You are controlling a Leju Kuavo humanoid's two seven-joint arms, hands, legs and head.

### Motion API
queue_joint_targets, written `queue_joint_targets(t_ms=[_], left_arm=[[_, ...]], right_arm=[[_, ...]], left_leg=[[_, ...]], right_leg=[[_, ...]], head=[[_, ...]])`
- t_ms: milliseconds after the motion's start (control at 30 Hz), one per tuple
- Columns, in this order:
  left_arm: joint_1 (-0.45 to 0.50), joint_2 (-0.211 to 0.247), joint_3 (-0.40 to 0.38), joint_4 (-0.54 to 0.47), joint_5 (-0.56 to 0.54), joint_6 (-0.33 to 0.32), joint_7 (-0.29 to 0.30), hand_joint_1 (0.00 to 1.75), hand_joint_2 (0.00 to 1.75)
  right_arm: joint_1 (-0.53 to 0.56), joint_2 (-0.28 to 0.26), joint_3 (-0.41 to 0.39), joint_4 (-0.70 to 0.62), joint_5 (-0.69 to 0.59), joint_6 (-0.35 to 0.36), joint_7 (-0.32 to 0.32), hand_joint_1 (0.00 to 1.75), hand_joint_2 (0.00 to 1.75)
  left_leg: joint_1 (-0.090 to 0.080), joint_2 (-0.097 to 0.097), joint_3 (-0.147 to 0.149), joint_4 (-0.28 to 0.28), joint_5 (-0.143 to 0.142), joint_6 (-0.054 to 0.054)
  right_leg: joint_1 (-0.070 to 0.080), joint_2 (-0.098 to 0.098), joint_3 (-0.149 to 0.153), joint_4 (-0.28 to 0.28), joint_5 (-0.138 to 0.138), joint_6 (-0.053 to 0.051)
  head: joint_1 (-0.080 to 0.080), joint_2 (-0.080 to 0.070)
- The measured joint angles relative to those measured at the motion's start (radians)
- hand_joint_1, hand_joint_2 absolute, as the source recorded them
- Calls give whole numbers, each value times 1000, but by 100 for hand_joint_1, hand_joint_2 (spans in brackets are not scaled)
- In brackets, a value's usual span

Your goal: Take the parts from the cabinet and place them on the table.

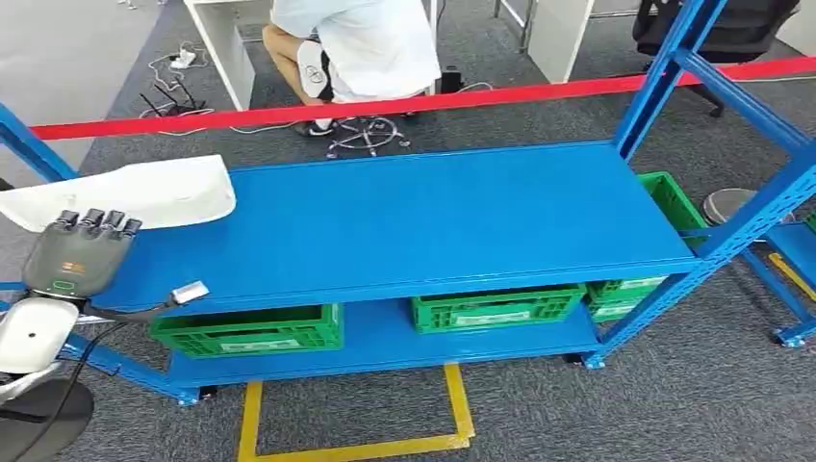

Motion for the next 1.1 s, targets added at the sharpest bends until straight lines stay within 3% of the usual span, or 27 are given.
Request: queue_joint_targets(t_ms=[200, 233, 267, 300, 333, 367, 433, 467, 500, 533, 600, 633, 667, 700, 800, 833, 867, 933, 967, 1000, 1033, 1100], left_arm=[[-3, 5, -7, 0, 0, 0, 0, 138, 175], [-5, 5, -7, 0, 0, 0, 0, 138, 175], [-4, 7, -7, 0, 0, 0, 0, 138, 175], [-5, 10, -6, 0, 0, 1, 0, 138, 175], [-9, 9, -6, 0, 0, 1, 0, 138, 175], [-13, 9, -6, 0, 0, 2, 0, 138, 175], [-13, 5, -7, 0, 0, 2, 0, 138, 175], [-14, 3, -7, 2, 0, 2, 0, 138, 175], [-14, 2, -7, 2, 0, 3, 0, 138, 175], [-14, 0, -7, 3, 0, 4, 0, 138, 175], [-14, 0, -7, 5, 0, 5, 0, 138, 175], [-14, 1, -7, 5, 0, 7, 0, 138, 175], [-14, 4, -6, 5, 1, 8, 0, 138, 175], [-17, 6, -6, 5, 1, 10, 0, 138, 175], [-17, 5, -7, 6, 1, 11, 0, 138, 175], [-14, 5, -7, 6, 1, 11, 0, 138, 175], [-13, 6, -8, 7, 1, 11, 0, 138, 175], [-19, 7, -8, 8, 1, 12, 0, 138, 175], [-20, 7, -9, 8, 1, 13, 0, 138, 175], [-20, 6, -13, 8, 1, 13, 0, 138, 175], [-20, 6, -16, 9, 1, 13, 0, 138, 175], [-23, 7, -16, 10, 1, 13, 0, 138, 175]], right_arm=[[0, 0, 0, 0, -3, 5, 0, 0, 0], [0, 1, 0, 0, -3, 5, 0, 0, 0], [0, 2, 0, 0, -4, 5, 1, 0, 0], [0, 2, 0, 0, -7, 6, 0, 0, 0], [0, 2, 0, 0, -8, 6, 0, 0, 0], [0, 2, 0, 0, -8, 6, 0, 0, 0], [0, 2, 0, 0, -13, 6, 0, 0, 0], [1, 2, 0, 0, -15, 6, 0, 0, 0], [2, 2, 0, 0, -18, 6, 0, 0, 0], [2, 2, 0, 0, -21, 6, 0, 0, 0], [0, 2, 0, 0, -27, 5, 0, 0, 0], [-2, 2, 0, 0, -27, 5, 0, 0, 0], [-4, 7, 0, -1, -27, 5, 3, 0, 0], [-4, 7, -1, -1, -28, 4, 4, 0, 0], [-2, 7, -1, -1, -29, 5, 6, 0, 0], [-2, 7, -1, -1, -29, 5, 6, 0, 0], [-2, 7, -2, 0, -30, 5, 8, 0, 0], [-2, 7, -2, 0, -31, 5, 16, 0, 0], [-1, 7, -2, 0, -32, 5, 16, 0, 0], [0, 7, -2, 0, -35, 5, 16, 0, 0], [1, 7, -2, 0, -35, 5, 16, 0, 0], [2, 7, -2, 0, -36, 5, 17, 0, 0]], left_leg=[[1, 0, -2, 0, 1, -3], [-2, 0, -5, 4, -5, 4], [-2, -1, -3, -1, 4, 16], [2, 1, 4, -23, 15, 21], [7, 3, 8, -37, 24, 20], [8, 4, 5, -40, 26, 24], [9, 6, -3, -39, 28, 22], [9, 6, -8, -37, 31, 20], [10, 6, -14, -35, 35, 18], [11, 6, -21, -32, 38, 14], [17, 6, -35, -24, 46, 4], [18, 5, -41, -15, 49, -2], [17, 4, -43, -14, 54, -10], [18, 3, -45, -5, 56, -15], [24, 1, -48, -12, 78, -32], [26, 0, -59, -4, 58, -38], [26, 0, -71, 31, -6, -42], [28, 0, -107, 179, -142, -48], [28, 0, -121, 254, -179, -50], [28, 1, -120, 304, -189, -51], [29, 1, -98, 304, -172, -51], [32, 1, -5, 199, -116, -55]], right_leg=[[1, 0, -1, 0, -1, -1], [-6, 0, 1, -10, 2, 5], [-6, 0, 11, -13, 11, 16], [-1, 0, 4, -16, 12, 21], [0, -1, -1, 0, -11, 22], [-1, 0, -19, 40, -50, 26], [-8, -1, -86, 201, -144, 33], [-10, -1, -112, 266, -168, 37], [-12, -1, -117, 286, -165, 40], [-15, -1, -97, 258, -139, 43], [-23, -3, 2, 93, -63, 51], [-30, -4, 53, -3, -44, 57], [-21, 1, 51, 12, -42, 50], [-21, 3, 38, 11, -28, 37], [-17, 2, 14, 16, -20, 8], [-21, -3, 4, 14, -7, -4], [-21, -2, -6, 14, 3, -10], [-21, -3, -29, 15, 28, -15], [-21, -3, -45, 16, 40, -14], [-21, -3, -62, 17, 50, -12], [-23, -3, -75, 17, 59, -9], [-28, -2, -97, 19, 75, 1]], head=[[0, 0], [1, 0], [-1, 0], [0, 0], [1, 0], [2, 0], [2, 0], [1, 0], [2, 0], [1, 0], [1, 0], [2, 0], [-1, 0], [3, 0], [-3, 0], [0, 0], [-8, 0], [-11, 0], [-11, 0], [-12, 0], [-13, 0], [-13, 0]])
